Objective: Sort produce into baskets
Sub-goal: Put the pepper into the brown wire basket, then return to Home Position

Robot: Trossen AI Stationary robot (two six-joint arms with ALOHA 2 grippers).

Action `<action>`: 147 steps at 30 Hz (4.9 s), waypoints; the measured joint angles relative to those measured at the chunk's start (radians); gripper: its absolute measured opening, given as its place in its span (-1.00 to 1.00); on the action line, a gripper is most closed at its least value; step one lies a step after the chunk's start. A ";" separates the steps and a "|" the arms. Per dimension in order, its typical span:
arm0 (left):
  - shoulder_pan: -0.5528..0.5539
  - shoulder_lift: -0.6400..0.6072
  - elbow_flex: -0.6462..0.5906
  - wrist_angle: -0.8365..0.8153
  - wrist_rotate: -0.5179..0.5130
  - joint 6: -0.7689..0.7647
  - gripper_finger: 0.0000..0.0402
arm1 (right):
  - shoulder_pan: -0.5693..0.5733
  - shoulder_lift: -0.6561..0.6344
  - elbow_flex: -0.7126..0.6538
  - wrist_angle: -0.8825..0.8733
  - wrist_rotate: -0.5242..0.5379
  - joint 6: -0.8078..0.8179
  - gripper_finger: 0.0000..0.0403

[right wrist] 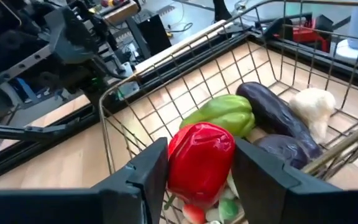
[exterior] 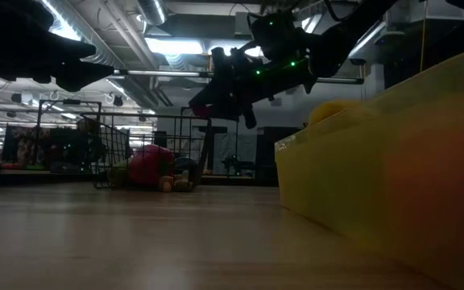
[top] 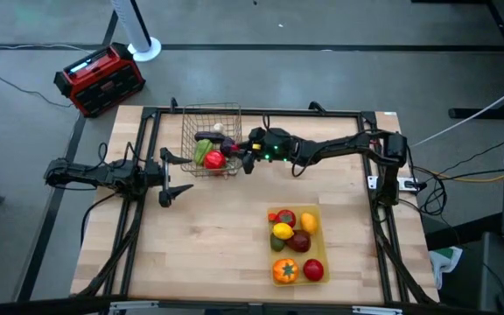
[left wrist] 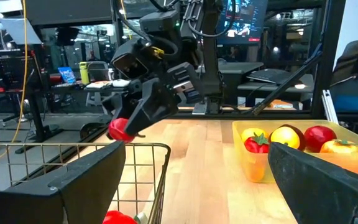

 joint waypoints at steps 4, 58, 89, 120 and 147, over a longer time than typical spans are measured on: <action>0.000 0.000 0.000 0.000 0.000 0.000 0.95 | 0.000 0.000 0.000 -0.013 0.029 0.009 -0.17; 0.000 0.000 0.000 0.000 0.000 0.000 0.95 | 0.000 -0.001 0.000 -0.008 0.006 0.155 0.53; 0.000 0.000 0.000 0.000 0.000 0.000 0.95 | -0.001 -0.928 0.000 -0.801 -0.124 -0.269 -0.63; 0.000 0.000 0.000 0.000 0.000 0.003 0.95 | 0.000 -1.798 -0.812 -0.721 -0.103 -0.269 -0.93; 0.000 0.000 0.000 0.000 0.001 0.003 0.95 | 0.000 -1.899 -1.071 -0.496 -0.115 -0.286 -0.93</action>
